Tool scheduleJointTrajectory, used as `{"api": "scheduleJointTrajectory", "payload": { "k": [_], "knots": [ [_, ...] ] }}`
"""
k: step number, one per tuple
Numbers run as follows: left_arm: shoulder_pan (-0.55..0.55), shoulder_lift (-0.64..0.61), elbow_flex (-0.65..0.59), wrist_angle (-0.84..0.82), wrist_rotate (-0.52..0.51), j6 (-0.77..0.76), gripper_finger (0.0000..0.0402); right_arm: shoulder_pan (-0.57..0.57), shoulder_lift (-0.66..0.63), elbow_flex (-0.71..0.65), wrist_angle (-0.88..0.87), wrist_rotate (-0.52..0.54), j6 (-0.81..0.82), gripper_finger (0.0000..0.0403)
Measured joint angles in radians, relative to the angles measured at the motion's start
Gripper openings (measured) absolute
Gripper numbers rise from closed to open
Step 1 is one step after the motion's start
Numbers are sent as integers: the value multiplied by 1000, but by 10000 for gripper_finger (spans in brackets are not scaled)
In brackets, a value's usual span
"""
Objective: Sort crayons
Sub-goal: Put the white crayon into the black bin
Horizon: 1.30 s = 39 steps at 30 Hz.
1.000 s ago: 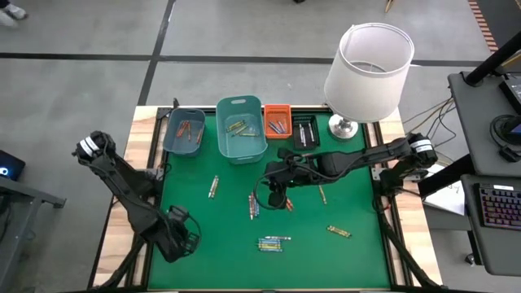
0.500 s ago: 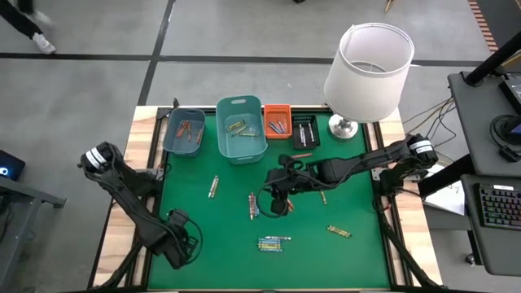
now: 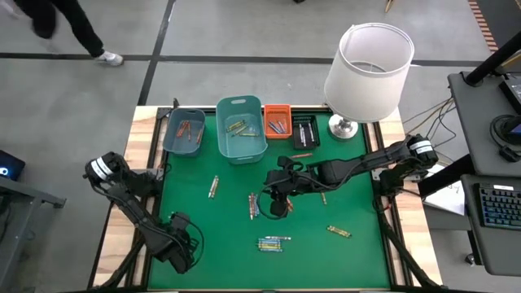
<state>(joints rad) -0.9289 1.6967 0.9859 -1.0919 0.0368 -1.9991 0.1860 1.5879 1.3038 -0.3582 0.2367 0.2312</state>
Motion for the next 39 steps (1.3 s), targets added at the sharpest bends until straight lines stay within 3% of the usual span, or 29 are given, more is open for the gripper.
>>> {"api": "scheduleJointTrajectory", "payload": {
  "k": [15,32,39],
  "knots": [
    [-11,6,-31,29,-4,-7,104,0,77,-1,8,0,-28,107],
    [-13,4,-72,100,-21,-8,103,0,77,-1,28,0,-48,107],
    [-13,4,-72,106,-28,-8,85,0,77,-1,33,0,-51,107]
  ]
}}
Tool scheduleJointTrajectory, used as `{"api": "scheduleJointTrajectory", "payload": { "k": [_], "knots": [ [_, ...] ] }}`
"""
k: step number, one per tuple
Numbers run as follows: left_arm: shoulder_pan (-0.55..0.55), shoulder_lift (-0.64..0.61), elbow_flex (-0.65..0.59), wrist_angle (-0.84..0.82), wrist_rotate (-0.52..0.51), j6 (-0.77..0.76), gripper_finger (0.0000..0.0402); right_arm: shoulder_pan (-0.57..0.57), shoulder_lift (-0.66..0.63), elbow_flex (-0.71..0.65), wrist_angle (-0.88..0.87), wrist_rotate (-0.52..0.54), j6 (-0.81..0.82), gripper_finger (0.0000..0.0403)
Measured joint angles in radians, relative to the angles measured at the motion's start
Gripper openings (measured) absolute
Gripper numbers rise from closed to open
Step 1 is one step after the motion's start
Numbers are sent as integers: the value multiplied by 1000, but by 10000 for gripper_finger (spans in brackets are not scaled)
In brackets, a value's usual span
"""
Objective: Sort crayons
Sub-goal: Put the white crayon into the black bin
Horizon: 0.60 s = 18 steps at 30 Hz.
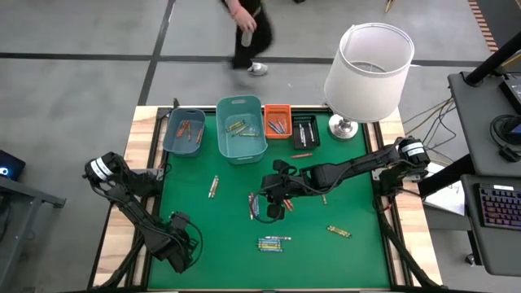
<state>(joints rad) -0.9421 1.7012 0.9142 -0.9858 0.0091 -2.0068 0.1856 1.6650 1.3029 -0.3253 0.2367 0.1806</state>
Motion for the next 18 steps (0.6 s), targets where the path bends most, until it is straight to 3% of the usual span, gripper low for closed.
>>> {"api": "scheduleJointTrajectory", "payload": {
  "k": [6,12,18],
  "knots": [
    [0,0,0,6,-18,7,61,0,0,0,2,0,-9,107],
    [0,1,1,10,-25,11,11,0,0,0,2,0,-10,107],
    [0,-1,2,8,-25,35,3,0,0,0,2,0,-10,107]
  ]
}}
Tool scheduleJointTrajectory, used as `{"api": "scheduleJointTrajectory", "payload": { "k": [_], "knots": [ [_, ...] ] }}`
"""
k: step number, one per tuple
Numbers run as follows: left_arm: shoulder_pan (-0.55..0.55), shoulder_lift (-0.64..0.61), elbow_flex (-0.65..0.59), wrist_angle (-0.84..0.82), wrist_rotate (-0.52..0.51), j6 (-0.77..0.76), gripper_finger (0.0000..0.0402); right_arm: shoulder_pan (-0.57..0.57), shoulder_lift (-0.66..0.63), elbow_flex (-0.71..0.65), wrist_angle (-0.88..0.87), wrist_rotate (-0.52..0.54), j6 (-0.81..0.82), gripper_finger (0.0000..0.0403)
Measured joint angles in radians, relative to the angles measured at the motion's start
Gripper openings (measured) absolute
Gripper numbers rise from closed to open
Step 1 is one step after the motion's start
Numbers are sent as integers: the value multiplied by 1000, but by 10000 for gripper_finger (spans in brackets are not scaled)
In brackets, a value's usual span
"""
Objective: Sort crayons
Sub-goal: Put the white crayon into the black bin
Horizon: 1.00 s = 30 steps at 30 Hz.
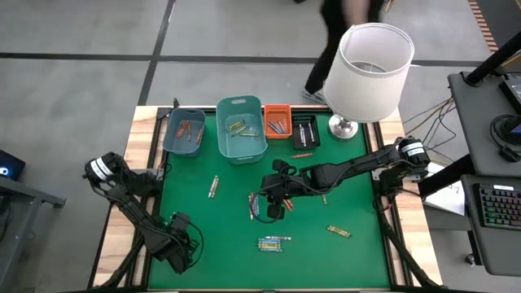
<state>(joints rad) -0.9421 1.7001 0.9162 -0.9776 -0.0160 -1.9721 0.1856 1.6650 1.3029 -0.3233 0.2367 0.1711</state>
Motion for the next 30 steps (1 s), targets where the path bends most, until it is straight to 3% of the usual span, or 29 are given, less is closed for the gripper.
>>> {"api": "scheduleJointTrajectory", "payload": {
  "k": [5,11,15,19,30],
  "knots": [
    [1,-14,31,14,-96,39,1,0,0,0,0,0,-4,107],
    [2,-99,55,98,-435,178,1,5,0,-2,18,-2,-19,107],
    [9,-182,55,221,-712,415,0,15,0,-18,76,-8,-58,107],
    [27,-269,56,338,-900,700,0,34,0,-46,180,-14,-112,107],
    [156,-384,56,738,-970,1406,0,55,0,-148,652,-239,-198,108]
  ]
}}
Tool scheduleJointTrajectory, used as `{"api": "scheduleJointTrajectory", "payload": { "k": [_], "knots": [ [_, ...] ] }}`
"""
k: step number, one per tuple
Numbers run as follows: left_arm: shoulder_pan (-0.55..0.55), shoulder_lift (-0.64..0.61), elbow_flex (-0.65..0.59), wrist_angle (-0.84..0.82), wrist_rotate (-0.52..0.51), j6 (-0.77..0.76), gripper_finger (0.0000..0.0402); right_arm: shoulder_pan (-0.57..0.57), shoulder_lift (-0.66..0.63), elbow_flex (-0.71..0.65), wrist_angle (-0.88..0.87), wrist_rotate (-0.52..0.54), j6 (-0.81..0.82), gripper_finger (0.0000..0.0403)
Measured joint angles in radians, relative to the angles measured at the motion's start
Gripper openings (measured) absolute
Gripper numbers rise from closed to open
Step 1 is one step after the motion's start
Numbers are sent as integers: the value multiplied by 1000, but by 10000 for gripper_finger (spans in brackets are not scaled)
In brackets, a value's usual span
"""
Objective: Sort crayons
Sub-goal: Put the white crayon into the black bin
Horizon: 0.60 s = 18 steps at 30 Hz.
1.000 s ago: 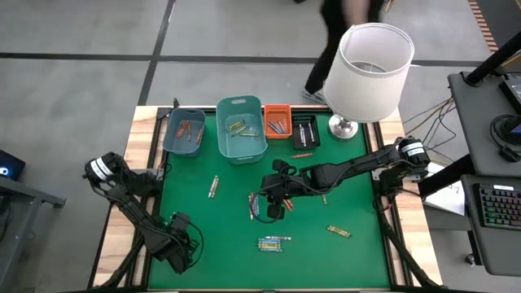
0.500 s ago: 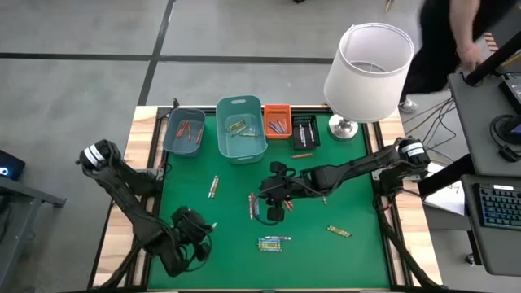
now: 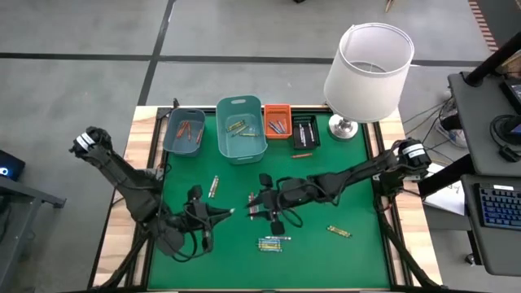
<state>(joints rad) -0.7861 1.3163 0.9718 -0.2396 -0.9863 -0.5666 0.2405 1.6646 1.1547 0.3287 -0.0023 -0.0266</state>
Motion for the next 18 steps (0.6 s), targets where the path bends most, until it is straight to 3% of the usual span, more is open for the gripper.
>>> {"api": "scheduleJointTrajectory", "payload": {
  "k": [5,18],
  "knots": [
    [59,16,0,156,0,166,0,0,0,-22,125,-7,-3,132],
    [156,67,0,304,-3,220,0,1,0,-15,185,25,-18,138]
  ]
}}
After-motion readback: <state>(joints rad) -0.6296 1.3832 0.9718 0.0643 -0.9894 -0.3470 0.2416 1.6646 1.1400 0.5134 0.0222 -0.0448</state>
